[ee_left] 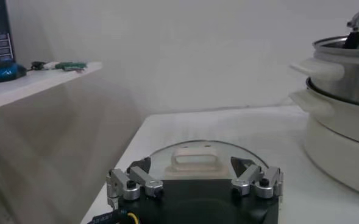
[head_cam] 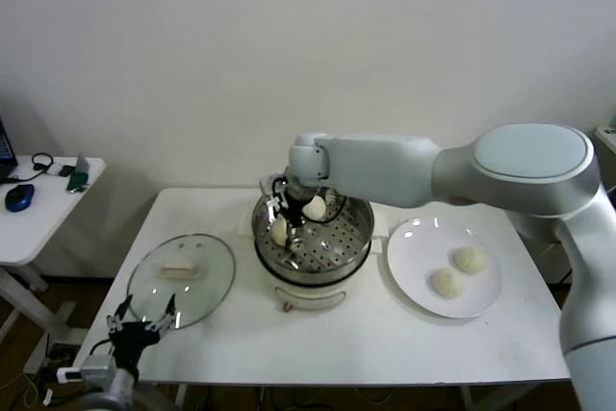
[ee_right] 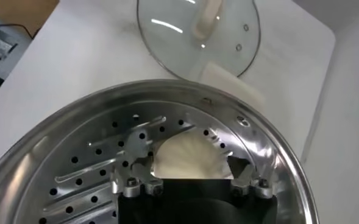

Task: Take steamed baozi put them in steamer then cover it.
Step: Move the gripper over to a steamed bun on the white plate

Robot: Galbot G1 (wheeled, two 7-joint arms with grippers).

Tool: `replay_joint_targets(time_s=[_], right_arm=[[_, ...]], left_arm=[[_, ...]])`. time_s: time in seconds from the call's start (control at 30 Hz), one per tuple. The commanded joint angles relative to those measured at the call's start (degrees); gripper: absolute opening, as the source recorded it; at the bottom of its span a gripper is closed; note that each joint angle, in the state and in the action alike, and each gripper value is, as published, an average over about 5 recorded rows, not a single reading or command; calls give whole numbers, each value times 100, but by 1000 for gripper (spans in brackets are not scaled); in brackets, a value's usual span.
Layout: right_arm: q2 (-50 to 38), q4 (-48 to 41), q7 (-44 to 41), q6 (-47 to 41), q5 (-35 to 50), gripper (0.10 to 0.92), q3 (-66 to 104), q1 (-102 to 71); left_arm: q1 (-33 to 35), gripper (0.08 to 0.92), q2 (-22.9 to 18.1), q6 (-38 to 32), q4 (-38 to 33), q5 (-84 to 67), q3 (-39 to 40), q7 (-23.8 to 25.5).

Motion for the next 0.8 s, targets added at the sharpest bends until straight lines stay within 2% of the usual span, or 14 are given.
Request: replay_joint_targets(time_s=[0.03,0.23,0.33,0.43,0.6,0.8], right_arm=[[-293,81,-475,227,199,821,-20,629],[-1399,612,-1314,383,1247,823,-389,1844],[-2264,1078,-1474,421,1369,823,-876,2423],[-3134,1501,-1474,483,1036,823,-1410,2695],[-4428,1937,-1277,554,-18,823,-1921,2451],[-5164,1892,-985,540,-1052,823,-1530,1286]], left_arm=[[7,823,0,12,-23,-2,-6,-2],[6,823,-18,59,-109,8,8,0],[-13,823,-23,88,-152,10,9,3],[-41,823,-22,110,-181,9,11,6],[-71,823,-19,146,-210,6,21,24],[-134,823,-26,199,-218,34,22,40]])
